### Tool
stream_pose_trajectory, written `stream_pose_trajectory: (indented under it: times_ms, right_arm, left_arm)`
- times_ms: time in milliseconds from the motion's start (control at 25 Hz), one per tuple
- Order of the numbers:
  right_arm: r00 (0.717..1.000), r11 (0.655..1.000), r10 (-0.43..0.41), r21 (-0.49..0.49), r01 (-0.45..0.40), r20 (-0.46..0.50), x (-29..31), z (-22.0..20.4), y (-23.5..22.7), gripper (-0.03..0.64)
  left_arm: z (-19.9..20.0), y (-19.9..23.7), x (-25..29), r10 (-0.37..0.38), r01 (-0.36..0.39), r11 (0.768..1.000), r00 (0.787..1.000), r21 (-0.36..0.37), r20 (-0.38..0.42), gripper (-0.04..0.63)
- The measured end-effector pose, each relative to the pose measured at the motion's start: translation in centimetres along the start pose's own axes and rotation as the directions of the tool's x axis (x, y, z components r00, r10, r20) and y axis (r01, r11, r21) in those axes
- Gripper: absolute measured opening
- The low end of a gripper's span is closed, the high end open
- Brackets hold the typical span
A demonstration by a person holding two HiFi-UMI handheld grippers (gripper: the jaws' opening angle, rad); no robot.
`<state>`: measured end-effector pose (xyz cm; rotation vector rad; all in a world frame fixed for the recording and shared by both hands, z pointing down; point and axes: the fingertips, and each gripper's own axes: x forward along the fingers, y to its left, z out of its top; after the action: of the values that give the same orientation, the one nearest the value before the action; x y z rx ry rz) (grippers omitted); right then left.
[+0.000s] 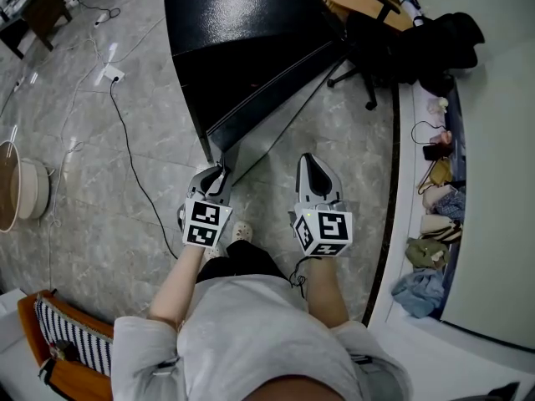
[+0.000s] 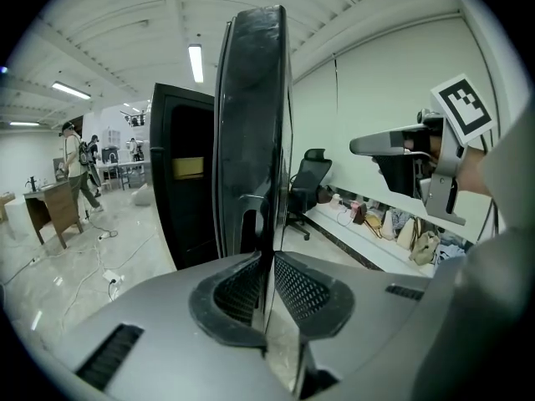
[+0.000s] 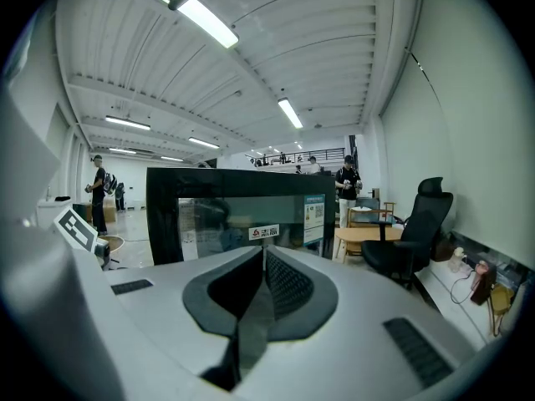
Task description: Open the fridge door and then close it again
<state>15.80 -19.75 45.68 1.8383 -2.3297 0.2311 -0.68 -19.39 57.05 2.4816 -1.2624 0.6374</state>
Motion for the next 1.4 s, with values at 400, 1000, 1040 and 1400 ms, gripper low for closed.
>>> stream_pose_trajectory:
  times_ms: [400, 1000, 1040, 1400]
  right_arm:
    - [1.0, 1.0, 0.014, -0.007, -0.014, 0.004, 1.0, 0.5, -0.1, 0.025]
    - [1.0, 1.0, 0.026, -0.016, -0.026, -0.006, 3.5, 0.9, -0.9, 0.025]
    - [1.0, 1.0, 0.026, -0.017, -0.027, -0.007, 3.7, 0.9, -0.9, 0.025]
    - [0.999, 0.999, 0.031, -0.02, -0.031, -0.013, 4.8, 0.9, -1.3, 0.026]
  left_arm:
    - [0.7, 3.8, 0.8, 0.053, -0.053, 0.998, 0.999, -0.028, -0.009, 0.057]
    - [2.3, 10.7, 3.2, 0.113, -0.114, 0.992, 0.993, -0.044, -0.027, 0.074]
    - [2.4, 11.1, 3.4, 0.115, -0.116, 0.992, 0.993, -0.044, -0.028, 0.075]
    - [3.1, 13.3, 4.4, 0.132, -0.134, 0.99, 0.991, -0.044, -0.036, 0.078]
